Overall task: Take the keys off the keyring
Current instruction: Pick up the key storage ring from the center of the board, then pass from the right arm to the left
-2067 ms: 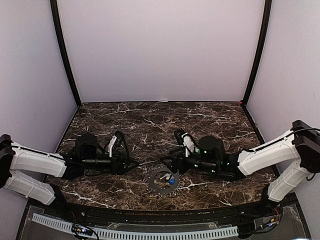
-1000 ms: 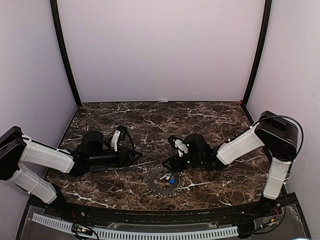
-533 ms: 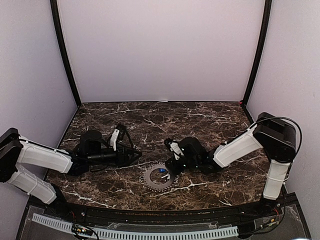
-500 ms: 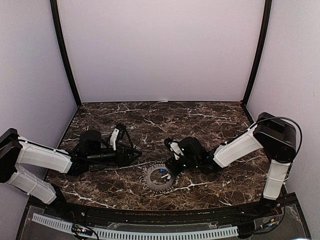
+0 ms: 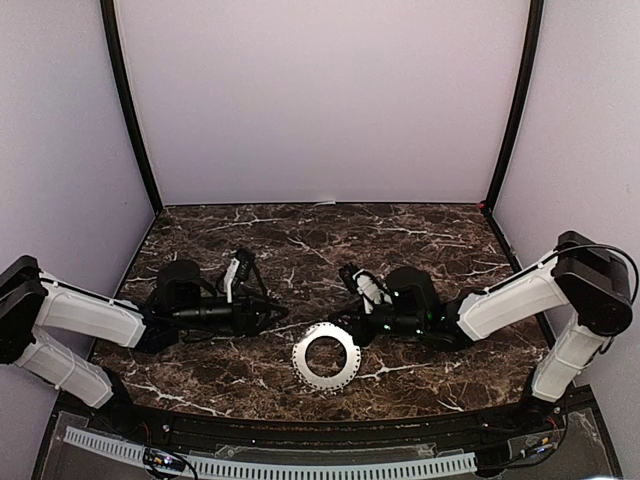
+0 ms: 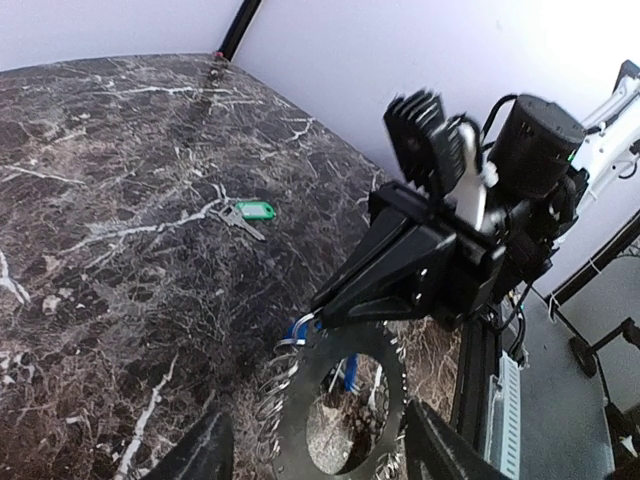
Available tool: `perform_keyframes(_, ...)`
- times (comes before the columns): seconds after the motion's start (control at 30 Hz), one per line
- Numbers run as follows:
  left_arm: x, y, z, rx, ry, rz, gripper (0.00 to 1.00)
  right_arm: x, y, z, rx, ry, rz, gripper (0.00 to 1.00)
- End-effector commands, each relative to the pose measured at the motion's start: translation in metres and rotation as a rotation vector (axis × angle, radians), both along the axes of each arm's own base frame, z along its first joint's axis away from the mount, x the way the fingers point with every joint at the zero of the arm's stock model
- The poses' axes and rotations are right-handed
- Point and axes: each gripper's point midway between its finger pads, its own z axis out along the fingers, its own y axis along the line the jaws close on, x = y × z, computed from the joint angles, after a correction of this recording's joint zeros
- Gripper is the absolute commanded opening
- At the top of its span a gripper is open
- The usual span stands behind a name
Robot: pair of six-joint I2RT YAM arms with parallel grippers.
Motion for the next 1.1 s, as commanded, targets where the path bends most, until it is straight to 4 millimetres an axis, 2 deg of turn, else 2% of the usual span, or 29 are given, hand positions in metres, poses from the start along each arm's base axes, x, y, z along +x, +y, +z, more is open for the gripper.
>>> perform_keyframes(0.0,-0.007,-0.017,0.003,-0.045,0.037,-0.102,0.67,-0.017,0.016,0.055,0.206,-0.08,0.111,0.0)
perform_keyframes(0.07,-0.008,-0.022,0.0,-0.063,0.045,-0.124,0.83,-0.02,0.016,0.06,0.23,-0.092,0.125,0.0)
perform_keyframes(0.1,-0.007,-0.024,-0.002,-0.069,0.053,-0.129,0.86,-0.021,0.016,0.062,0.24,-0.098,0.132,0.0)
perform_keyframes(0.17,-0.005,-0.026,-0.007,-0.069,0.061,-0.127,0.87,-0.026,0.015,0.079,0.286,-0.124,0.155,0.0)
perform_keyframes(0.27,-0.008,-0.032,-0.006,-0.094,0.063,-0.171,0.89,-0.031,0.015,0.088,0.322,-0.133,0.175,0.0)
perform_keyframes(0.4,-0.035,-0.043,0.006,-0.174,0.081,-0.375,0.89,-0.029,0.014,0.092,0.335,-0.145,0.167,0.0)
perform_keyframes(0.47,-0.047,-0.045,0.007,-0.204,0.097,-0.456,0.85,-0.029,0.015,0.095,0.343,-0.154,0.169,0.0)
perform_keyframes(0.5,-0.051,-0.046,0.007,-0.215,0.104,-0.484,0.8,-0.029,0.015,0.095,0.344,-0.157,0.171,0.0)
perform_keyframes(0.53,-0.053,-0.047,0.007,-0.224,0.114,-0.51,0.69,-0.029,0.016,0.096,0.346,-0.16,0.17,0.0)
perform_keyframes(0.6,-0.058,-0.048,0.009,-0.244,0.135,-0.552,0.41,-0.028,0.016,0.098,0.35,-0.166,0.165,0.0)
perform_keyframes(0.7,-0.064,-0.045,0.02,-0.291,0.107,-0.577,0.06,-0.026,0.013,0.101,0.357,-0.18,0.151,0.0)
perform_keyframes(0.73,-0.064,-0.044,0.021,-0.29,0.106,-0.575,0.0,-0.026,0.012,0.104,0.363,-0.189,0.146,0.0)
perform_keyframes(0.77,-0.063,-0.045,0.02,-0.282,0.112,-0.572,0.0,-0.026,0.01,0.106,0.368,-0.197,0.142,0.0)
perform_keyframes(0.8,-0.062,-0.045,0.02,-0.273,0.117,-0.567,0.0,-0.026,0.008,0.109,0.371,-0.205,0.136,0.03)
perform_keyframes(0.93,-0.064,-0.043,0.026,-0.221,0.125,-0.567,0.0,-0.026,-0.003,0.122,0.386,-0.248,0.11,0.5)
perform_keyframes(1.0,-0.063,-0.042,0.027,-0.166,0.152,-0.558,0.0,-0.027,-0.011,0.127,0.391,-0.269,0.096,0.64)
perform_keyframes(1.07,-0.061,-0.042,0.029,-0.096,0.181,-0.552,0.0,-0.027,-0.02,0.133,0.398,-0.292,0.075,0.7)
